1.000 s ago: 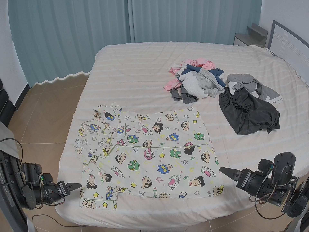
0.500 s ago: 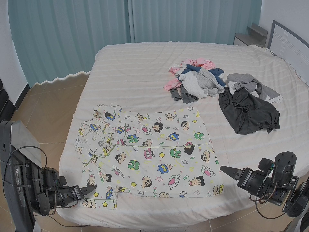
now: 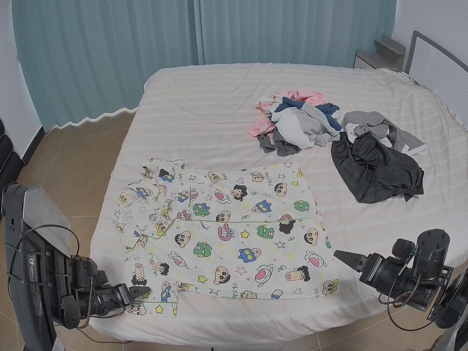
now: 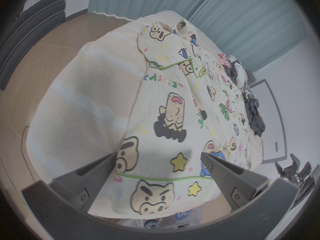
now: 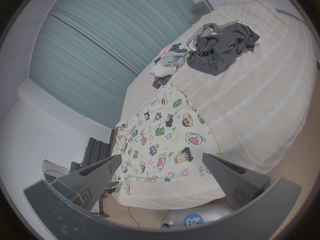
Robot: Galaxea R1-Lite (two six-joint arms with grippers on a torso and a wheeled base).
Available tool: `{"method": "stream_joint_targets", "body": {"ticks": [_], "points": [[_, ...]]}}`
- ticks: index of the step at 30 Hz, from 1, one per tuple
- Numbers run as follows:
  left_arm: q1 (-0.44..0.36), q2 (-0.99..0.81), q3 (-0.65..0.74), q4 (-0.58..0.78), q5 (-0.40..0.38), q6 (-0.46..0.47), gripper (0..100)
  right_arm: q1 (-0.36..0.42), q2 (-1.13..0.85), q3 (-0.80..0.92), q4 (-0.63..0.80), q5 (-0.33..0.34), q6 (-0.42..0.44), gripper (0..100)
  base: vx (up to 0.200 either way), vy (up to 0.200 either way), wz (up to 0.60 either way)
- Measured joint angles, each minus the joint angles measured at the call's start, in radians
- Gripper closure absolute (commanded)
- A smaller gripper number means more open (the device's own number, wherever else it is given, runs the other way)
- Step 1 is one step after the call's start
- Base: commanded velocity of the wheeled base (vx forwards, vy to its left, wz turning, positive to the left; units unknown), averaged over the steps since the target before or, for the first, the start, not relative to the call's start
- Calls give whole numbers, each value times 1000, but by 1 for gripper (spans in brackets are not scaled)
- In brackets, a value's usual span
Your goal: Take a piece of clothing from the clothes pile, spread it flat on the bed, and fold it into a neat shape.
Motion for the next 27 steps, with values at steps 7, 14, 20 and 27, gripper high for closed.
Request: {"method": "stream_joint_targets", "body": {"ticks": [7, 14, 20, 27], "points": [[-21, -32, 0, 1, -29, -53, 0, -2, 3, 0, -1, 0, 2, 0, 0, 0, 0], [-40, -38, 0, 1, -24, -50, 100, -4, 16, 0, -1, 6, 5, 0, 0, 0, 0], [-43, -40, 0, 1, -23, -52, 100, -15, 71, 0, -12, 11, 2, 0, 0, 0, 0], [-29, -43, 0, 1, -20, -77, 100, -31, 197, 0, -77, 30, 4, 0, 0, 0, 0]]}}
